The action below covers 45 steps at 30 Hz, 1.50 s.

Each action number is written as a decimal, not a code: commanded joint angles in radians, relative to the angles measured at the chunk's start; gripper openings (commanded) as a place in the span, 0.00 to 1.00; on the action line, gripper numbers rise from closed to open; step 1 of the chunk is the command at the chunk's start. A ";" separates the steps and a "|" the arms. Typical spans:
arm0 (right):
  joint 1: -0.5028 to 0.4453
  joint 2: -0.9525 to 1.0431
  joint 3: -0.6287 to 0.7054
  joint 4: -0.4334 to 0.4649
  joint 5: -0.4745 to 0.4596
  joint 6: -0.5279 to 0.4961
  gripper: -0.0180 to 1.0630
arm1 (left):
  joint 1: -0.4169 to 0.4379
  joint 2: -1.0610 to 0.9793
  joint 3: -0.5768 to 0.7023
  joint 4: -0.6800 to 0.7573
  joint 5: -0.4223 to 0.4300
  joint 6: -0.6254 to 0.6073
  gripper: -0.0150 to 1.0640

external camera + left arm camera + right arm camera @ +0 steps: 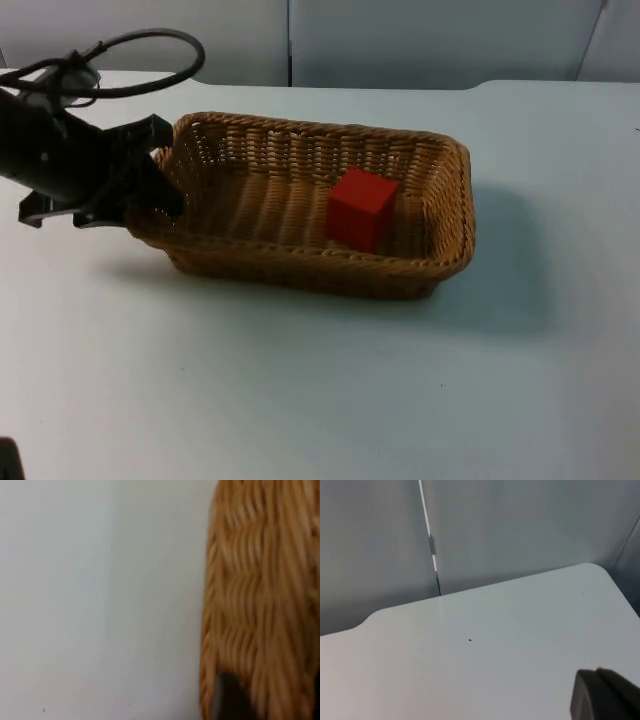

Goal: Pick up the basket with the left hand and place the cube into the basket with the right hand.

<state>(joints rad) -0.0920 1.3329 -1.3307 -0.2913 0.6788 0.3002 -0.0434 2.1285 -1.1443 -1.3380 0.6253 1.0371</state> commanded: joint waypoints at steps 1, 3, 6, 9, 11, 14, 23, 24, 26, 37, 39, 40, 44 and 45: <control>-0.005 -0.006 0.008 0.000 -0.004 -0.017 0.01 | 0.001 -0.004 -0.032 0.035 0.028 0.018 0.60; -0.005 -0.006 0.008 0.000 -0.004 -0.017 0.01 | 0.001 -0.004 -0.064 0.130 0.008 -0.027 0.73; -0.005 -0.006 0.008 -0.002 -0.004 -0.017 0.01 | 0.001 -0.004 -0.100 0.279 -0.010 -0.109 0.74; -0.005 -0.006 0.008 -0.027 -0.004 -0.017 0.01 | 0.001 -0.004 -0.136 0.420 -0.017 -0.194 0.74; -0.005 -0.006 0.008 -0.062 -0.004 -0.013 0.01 | 0.001 -0.016 -0.190 0.577 -0.012 -0.316 0.69; -0.005 -0.017 0.008 -0.102 -0.004 0.006 0.01 | 0.001 -0.054 -0.241 0.753 -0.005 -0.433 0.53; -0.005 -0.212 0.018 -0.278 0.016 0.206 0.01 | 0.001 -0.410 -0.272 0.955 0.074 -0.576 0.01; -0.005 -0.289 0.049 -0.290 0.024 0.233 0.01 | 0.001 -0.482 -0.264 0.955 0.099 -0.576 0.01; -0.005 -0.330 0.064 -0.290 0.024 0.246 0.01 | 0.001 -0.522 -0.256 0.957 0.101 -0.576 0.01; -0.005 -0.981 0.491 -0.373 -0.075 0.378 0.01 | 0.001 -1.346 0.141 1.038 -0.011 -0.659 0.01; -0.005 -1.110 0.554 -0.336 -0.041 0.318 0.01 | 0.001 -1.484 0.217 1.069 0.004 -0.659 0.01; -0.005 -1.162 0.575 -0.305 -0.022 0.255 0.01 | 0.001 -1.536 0.250 1.081 0.022 -0.659 0.01; -0.005 -1.313 0.619 -0.124 0.029 0.037 0.01 | 0.001 -1.683 0.346 1.087 0.144 -0.703 0.01; -0.005 -1.333 0.621 -0.063 0.057 -0.046 0.01 | 0.001 -1.726 0.374 1.091 0.182 -0.730 0.01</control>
<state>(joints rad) -0.0920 0.0458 -0.7241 -0.4591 0.6974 0.4002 -0.0432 0.4669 -0.8161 -0.2553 0.7373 0.3490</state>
